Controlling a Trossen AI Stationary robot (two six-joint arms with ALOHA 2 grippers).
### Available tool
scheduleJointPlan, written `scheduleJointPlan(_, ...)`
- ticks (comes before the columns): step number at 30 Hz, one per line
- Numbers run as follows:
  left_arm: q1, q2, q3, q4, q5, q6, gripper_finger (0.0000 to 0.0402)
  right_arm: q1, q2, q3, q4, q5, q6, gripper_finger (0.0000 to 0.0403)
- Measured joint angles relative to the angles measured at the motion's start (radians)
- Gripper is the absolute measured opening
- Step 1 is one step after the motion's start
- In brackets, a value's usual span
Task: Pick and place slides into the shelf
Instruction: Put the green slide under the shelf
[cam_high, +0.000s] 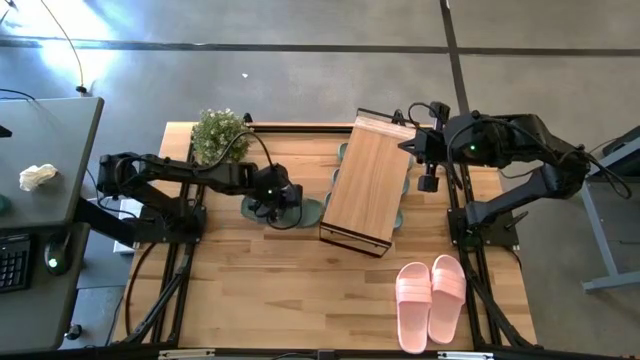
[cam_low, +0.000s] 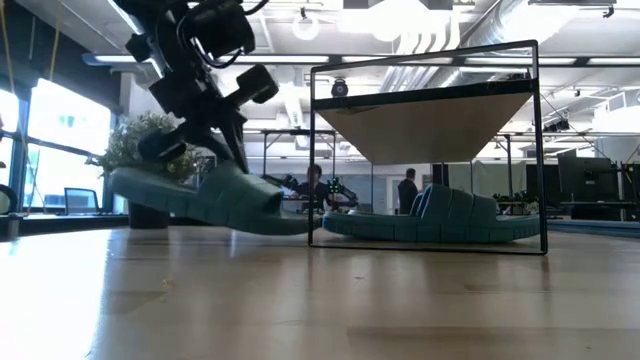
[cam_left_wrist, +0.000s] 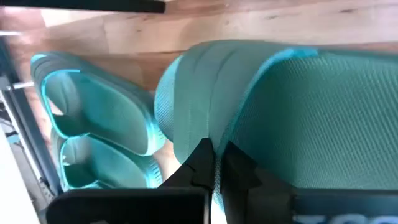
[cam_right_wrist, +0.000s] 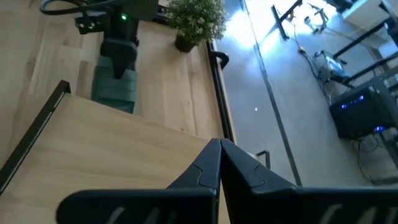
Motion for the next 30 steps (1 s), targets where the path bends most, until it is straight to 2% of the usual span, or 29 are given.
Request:
scheduleJointPlan(8,0.0,0.0,0.0,-0.014,0.082,0.092,0.0,0.0,0.0,0.0,-0.019,0.037,0.033,0.0)
scheduleJointPlan(30,-0.022,0.113,0.0,0.183,0.13,0.121,0.0,0.0,0.036,0.0,-0.022,0.059,0.041,0.0)
